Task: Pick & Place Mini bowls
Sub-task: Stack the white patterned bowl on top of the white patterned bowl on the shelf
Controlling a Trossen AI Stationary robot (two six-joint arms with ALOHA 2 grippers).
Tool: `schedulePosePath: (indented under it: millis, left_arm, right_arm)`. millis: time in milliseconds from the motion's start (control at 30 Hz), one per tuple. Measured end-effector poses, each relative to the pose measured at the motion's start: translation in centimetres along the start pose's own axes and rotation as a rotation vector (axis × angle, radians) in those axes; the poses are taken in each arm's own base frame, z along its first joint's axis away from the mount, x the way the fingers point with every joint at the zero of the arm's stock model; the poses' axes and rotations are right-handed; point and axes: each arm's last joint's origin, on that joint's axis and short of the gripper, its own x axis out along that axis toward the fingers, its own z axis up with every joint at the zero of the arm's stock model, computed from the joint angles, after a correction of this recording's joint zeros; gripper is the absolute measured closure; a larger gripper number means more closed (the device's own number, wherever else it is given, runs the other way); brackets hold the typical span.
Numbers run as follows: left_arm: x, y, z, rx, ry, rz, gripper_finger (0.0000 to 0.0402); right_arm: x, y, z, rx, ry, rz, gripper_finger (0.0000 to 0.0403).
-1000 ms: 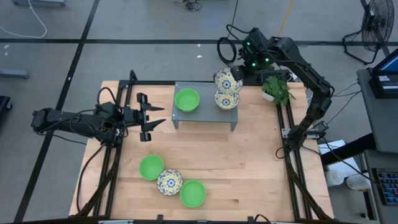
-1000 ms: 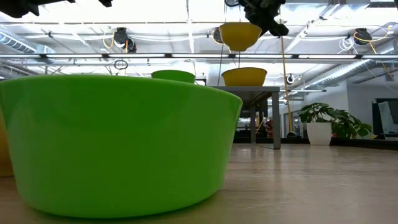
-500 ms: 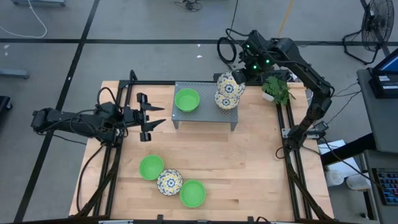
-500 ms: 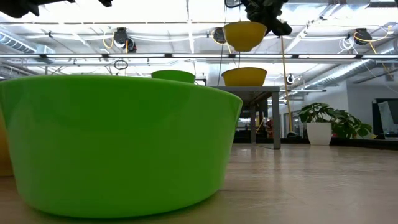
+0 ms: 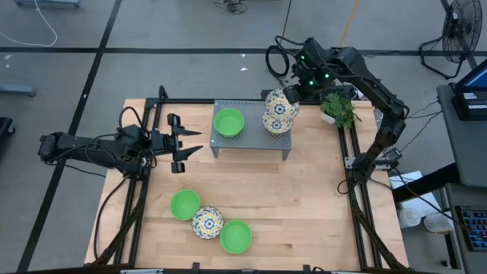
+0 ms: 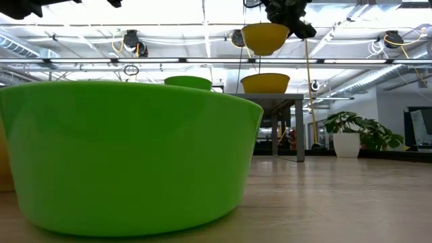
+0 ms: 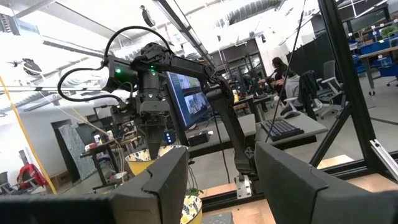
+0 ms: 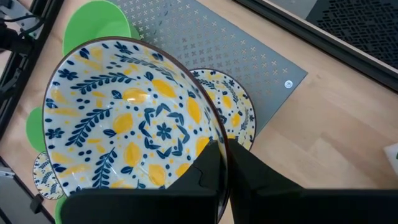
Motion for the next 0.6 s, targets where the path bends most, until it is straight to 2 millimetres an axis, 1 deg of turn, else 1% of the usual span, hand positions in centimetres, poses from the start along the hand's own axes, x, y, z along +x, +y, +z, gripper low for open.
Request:
schedulePosePath:
  millis: [300, 600]
  left_arm:
    - [0.0, 0.0, -0.01, 0.0, 0.0, 0.0, 0.021]
    - [0.0, 0.0, 0.0, -0.001, 0.0, 0.0, 0.0211]
  right_arm:
    - [0.14, 0.69, -0.2, -0.03, -0.002, 0.012, 0.0401]
    - [0.14, 0.65, -0.2, -0.028, -0.009, -0.009, 0.0401]
